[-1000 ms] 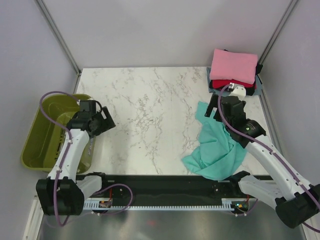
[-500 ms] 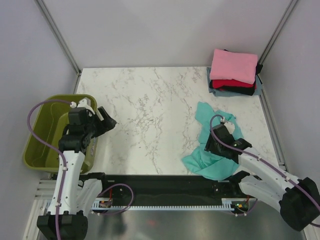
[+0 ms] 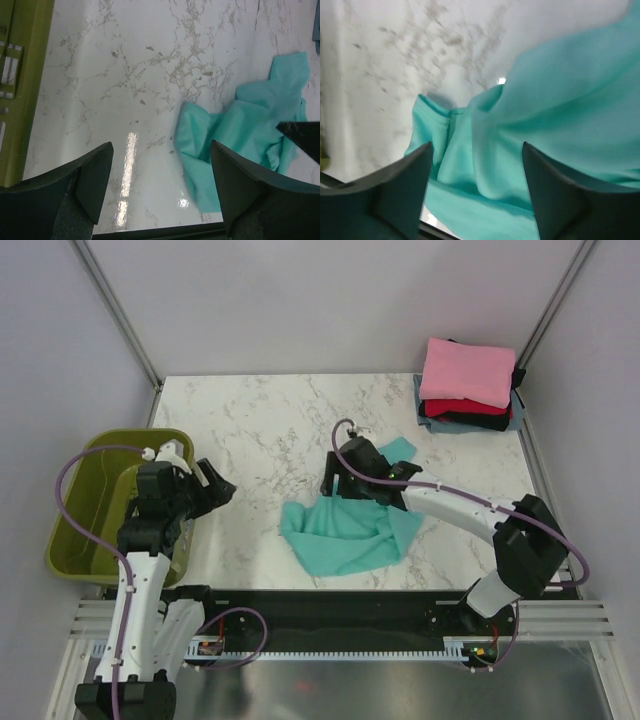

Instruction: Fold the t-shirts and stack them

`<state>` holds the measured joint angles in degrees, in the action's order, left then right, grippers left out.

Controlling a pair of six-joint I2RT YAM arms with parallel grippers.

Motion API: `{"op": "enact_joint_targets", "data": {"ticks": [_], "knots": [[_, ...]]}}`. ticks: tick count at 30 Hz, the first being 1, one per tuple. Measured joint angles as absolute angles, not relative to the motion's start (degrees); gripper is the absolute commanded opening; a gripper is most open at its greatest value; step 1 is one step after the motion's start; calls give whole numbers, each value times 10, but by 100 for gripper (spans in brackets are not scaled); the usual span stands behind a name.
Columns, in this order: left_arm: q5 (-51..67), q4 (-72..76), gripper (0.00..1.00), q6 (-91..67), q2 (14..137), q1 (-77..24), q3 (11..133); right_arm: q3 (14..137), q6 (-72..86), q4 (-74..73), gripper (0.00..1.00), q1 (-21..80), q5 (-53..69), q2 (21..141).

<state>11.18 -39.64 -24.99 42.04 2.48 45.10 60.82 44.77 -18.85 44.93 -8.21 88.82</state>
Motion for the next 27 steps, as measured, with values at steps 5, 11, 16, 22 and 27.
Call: {"op": "enact_joint_targets", "data": {"ticks": [5,11,16,22,27], "knots": [[83,-399,86,-246,428,-58,457,721,413,-196,92,441,-115,929],[35,-400,86,-246,510,-170,494,700,374,-220,89,345,-141,923],[19,-399,86,-246,556,-185,499,693,336,-228,81,238,-143,927],[15,-387,86,-246,560,-185,500,670,321,-187,77,136,-100,987],[0,-382,87,-245,560,-185,499,669,322,-161,73,136,-65,1051]]}}
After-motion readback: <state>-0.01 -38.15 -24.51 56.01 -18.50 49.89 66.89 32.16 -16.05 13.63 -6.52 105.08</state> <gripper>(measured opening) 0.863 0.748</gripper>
